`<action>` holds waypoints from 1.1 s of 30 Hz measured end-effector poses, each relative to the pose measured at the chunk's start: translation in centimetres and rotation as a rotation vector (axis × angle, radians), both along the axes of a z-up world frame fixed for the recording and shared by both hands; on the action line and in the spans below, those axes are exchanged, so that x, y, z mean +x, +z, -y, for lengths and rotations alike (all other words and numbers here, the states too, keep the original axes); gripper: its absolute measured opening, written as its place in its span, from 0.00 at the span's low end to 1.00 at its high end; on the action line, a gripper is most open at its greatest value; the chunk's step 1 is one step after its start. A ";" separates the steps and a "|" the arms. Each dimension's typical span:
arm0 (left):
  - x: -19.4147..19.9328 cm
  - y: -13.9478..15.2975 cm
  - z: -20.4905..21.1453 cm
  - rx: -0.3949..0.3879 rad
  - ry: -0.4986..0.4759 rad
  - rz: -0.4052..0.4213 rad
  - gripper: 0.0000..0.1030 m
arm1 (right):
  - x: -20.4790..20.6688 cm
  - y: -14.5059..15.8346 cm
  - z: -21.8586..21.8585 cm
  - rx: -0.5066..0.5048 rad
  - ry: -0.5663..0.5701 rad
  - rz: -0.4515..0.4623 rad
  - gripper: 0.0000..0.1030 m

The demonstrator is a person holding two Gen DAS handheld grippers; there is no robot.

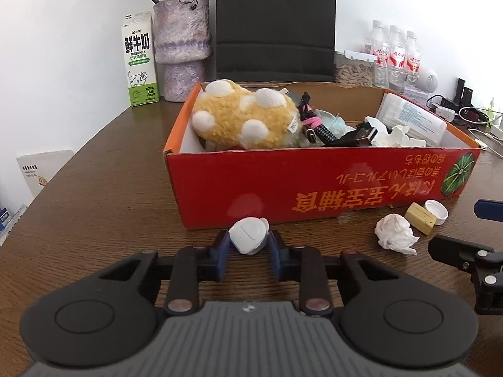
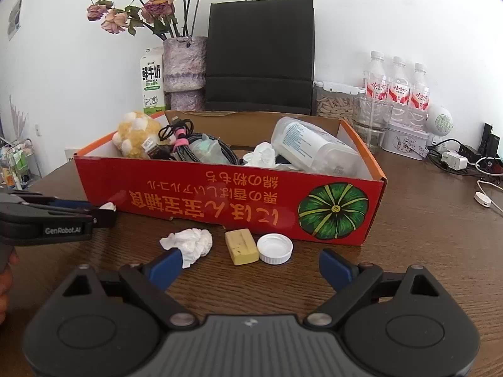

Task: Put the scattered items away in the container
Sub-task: 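Grasp the white crumpled tissue with the right tool while the left tool grasps the white cap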

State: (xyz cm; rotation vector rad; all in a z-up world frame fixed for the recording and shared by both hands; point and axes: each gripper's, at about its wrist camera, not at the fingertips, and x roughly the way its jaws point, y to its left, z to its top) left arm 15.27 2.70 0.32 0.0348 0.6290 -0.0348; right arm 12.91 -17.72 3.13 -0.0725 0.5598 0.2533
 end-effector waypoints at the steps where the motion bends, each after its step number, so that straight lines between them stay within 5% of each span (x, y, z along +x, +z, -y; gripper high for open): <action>1: -0.2 0.0 0.0 0.000 -0.008 0.006 0.24 | 0.0 0.0 -0.1 -0.001 0.005 0.003 0.90; 9: -1.0 0.4 -0.9 -0.042 0.023 0.039 0.24 | -0.2 0.2 -1.0 -0.003 0.025 0.020 0.81; 12: -1.3 0.5 -1.3 -0.060 0.031 0.047 0.23 | -0.2 0.2 -1.7 -0.005 0.047 0.022 0.75; 14: -1.5 0.7 -1.4 -0.063 0.031 0.057 0.14 | -0.1 0.2 -2.2 -0.010 0.065 0.020 0.69; 20: -1.6 0.6 -1.7 -0.075 0.033 0.048 0.14 | 0.6 0.1 -3.4 -0.015 0.095 -0.007 0.55; 22: -1.6 0.6 -1.8 -0.082 0.045 0.045 0.16 | 0.8 0.0 -3.7 -0.013 0.097 -0.012 0.54; 26: -1.8 0.8 -2.2 -0.100 0.060 0.058 0.43 | 1.3 -0.1 -4.1 -0.014 0.111 -0.022 0.51; 29: -1.7 0.7 -2.0 -0.090 0.057 0.058 0.43 | 1.6 -0.2 -4.6 -0.024 0.127 -0.029 0.49; 33: -0.9 0.4 -1.8 -0.087 0.052 0.034 0.43 | 2.3 -0.5 -4.8 -0.007 0.160 -0.075 0.24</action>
